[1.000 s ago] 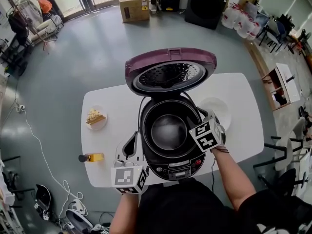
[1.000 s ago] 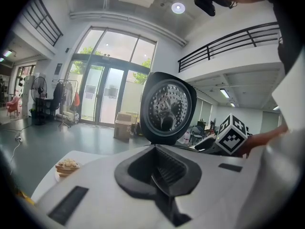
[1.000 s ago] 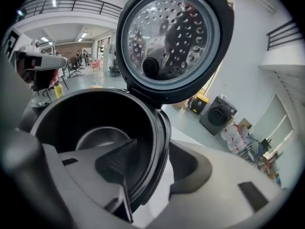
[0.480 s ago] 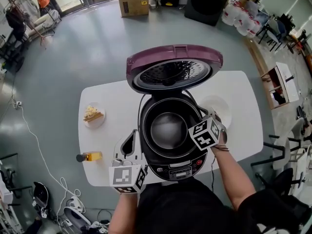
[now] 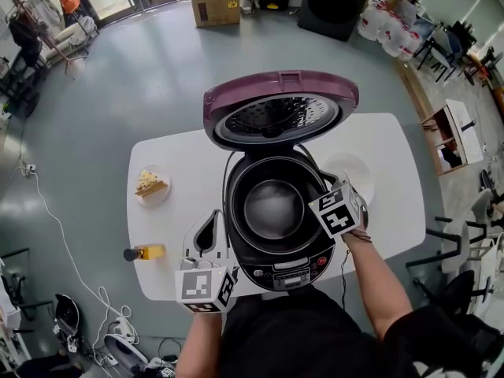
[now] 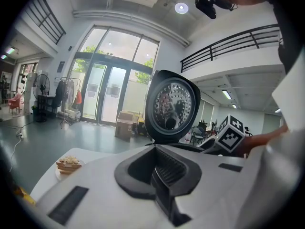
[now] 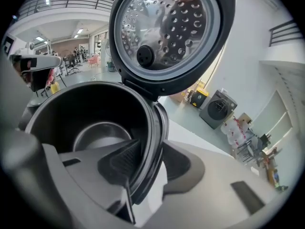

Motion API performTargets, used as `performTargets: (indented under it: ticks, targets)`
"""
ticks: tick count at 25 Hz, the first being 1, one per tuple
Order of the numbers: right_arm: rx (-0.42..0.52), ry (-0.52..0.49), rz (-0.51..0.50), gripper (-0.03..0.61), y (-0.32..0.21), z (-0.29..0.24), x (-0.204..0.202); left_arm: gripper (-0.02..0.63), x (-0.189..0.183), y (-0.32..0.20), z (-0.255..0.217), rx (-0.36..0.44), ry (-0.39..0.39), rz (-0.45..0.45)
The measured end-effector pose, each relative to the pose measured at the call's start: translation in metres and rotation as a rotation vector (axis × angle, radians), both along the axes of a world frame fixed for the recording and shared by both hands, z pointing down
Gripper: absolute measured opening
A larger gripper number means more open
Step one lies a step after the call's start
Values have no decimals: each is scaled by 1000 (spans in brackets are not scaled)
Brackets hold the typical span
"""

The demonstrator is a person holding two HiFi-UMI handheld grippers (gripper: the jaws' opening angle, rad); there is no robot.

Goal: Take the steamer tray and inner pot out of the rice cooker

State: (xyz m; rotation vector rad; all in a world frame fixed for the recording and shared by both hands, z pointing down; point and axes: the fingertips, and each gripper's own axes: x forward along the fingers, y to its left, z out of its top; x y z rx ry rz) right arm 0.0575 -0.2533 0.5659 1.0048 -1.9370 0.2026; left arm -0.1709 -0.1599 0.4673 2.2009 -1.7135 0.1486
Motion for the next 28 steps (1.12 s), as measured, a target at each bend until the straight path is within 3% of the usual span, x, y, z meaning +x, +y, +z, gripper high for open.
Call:
performTargets:
  ticks: [10, 16, 17, 23, 28]
  targets:
    - [38, 63, -24, 144, 3, -2, 0, 0, -2, 4, 0, 2, 0, -14]
    - [78, 48, -24, 118, 7, -12, -2, 0, 3, 5, -3, 12, 2, -4]
    - [83, 34, -21, 83, 8, -15, -4, 0, 3, 5, -3, 13, 2, -4]
    - [16, -151, 67, 52, 7, -18, -5, 0, 3, 7, -5, 13, 4, -3]
    - [-66, -377, 180, 18, 6, -25, -3, 0, -2, 11, -4, 10, 1, -7]
